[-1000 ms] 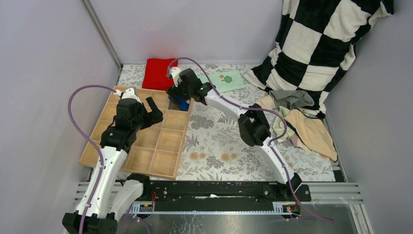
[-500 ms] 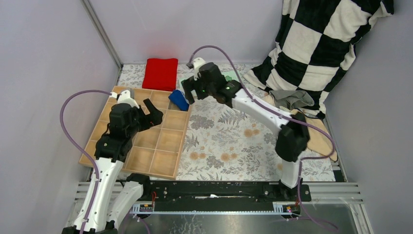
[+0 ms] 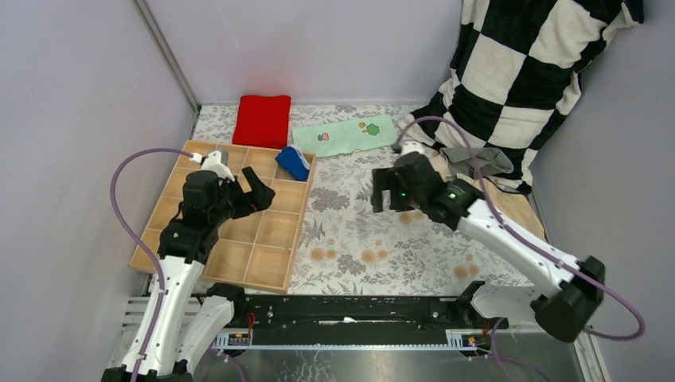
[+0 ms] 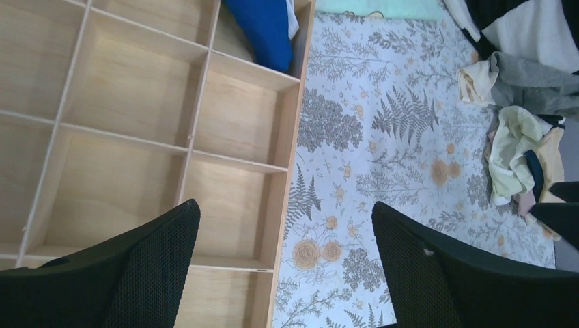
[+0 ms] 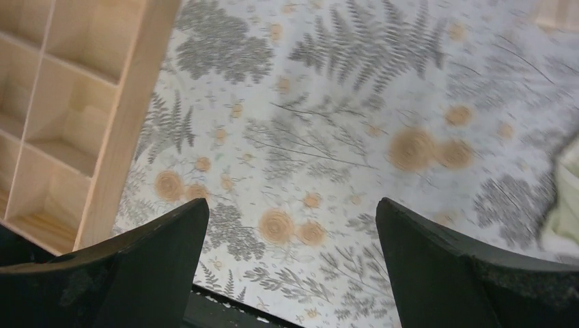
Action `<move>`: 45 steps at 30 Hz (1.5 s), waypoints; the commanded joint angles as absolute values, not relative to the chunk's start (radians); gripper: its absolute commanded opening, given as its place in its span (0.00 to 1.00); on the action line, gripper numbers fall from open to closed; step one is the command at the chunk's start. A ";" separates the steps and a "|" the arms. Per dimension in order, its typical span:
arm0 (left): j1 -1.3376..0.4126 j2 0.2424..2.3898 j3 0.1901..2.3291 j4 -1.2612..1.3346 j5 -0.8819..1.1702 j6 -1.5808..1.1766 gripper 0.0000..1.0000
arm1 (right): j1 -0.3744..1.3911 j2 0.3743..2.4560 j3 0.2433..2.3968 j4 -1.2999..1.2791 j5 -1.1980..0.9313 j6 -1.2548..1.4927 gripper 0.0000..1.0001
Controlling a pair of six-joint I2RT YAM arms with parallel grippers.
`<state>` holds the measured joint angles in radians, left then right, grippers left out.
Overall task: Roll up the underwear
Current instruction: Place the underwear in the storage box, then pick up the underwear from the corner of the board.
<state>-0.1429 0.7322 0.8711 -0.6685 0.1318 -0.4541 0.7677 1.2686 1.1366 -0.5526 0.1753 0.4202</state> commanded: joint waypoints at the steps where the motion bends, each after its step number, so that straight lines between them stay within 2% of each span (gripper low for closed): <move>1: -0.133 0.728 0.836 -0.648 0.196 -0.457 0.99 | 0.664 1.106 1.068 -0.693 0.304 0.561 1.00; 9: -0.133 0.765 0.800 -0.573 0.213 -0.462 0.99 | 0.251 1.100 0.998 -0.668 0.278 0.509 0.96; 15: -0.133 0.720 0.765 -0.540 0.240 -0.460 0.99 | 0.044 1.238 1.026 -0.627 0.261 0.434 0.85; 19: -0.135 0.747 0.765 -0.534 0.275 -0.455 0.99 | 0.025 1.353 1.074 -0.619 0.269 0.397 0.76; 29: -0.135 0.741 0.761 -0.524 0.288 -0.451 0.99 | 0.006 1.546 1.157 -0.604 0.438 0.344 0.63; 36: -0.135 0.744 0.759 -0.520 0.288 -0.450 0.99 | -0.026 1.602 1.191 -0.593 0.423 0.341 0.60; 40: -0.135 0.744 0.759 -0.520 0.288 -0.450 0.99 | -0.031 1.623 1.195 -0.586 0.433 0.338 0.50; 43: -0.135 0.742 0.758 -0.519 0.288 -0.449 0.99 | -0.032 1.632 1.195 -0.586 0.445 0.340 0.48; 45: -0.135 0.739 0.758 -0.520 0.287 -0.449 0.99 | -0.034 1.623 1.195 -0.584 0.448 0.345 0.41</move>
<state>-0.1429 0.7502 0.7689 -0.5674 0.2729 -0.4610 -0.0284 1.6230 1.1587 -0.5900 0.4046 0.3450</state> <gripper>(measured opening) 0.986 0.465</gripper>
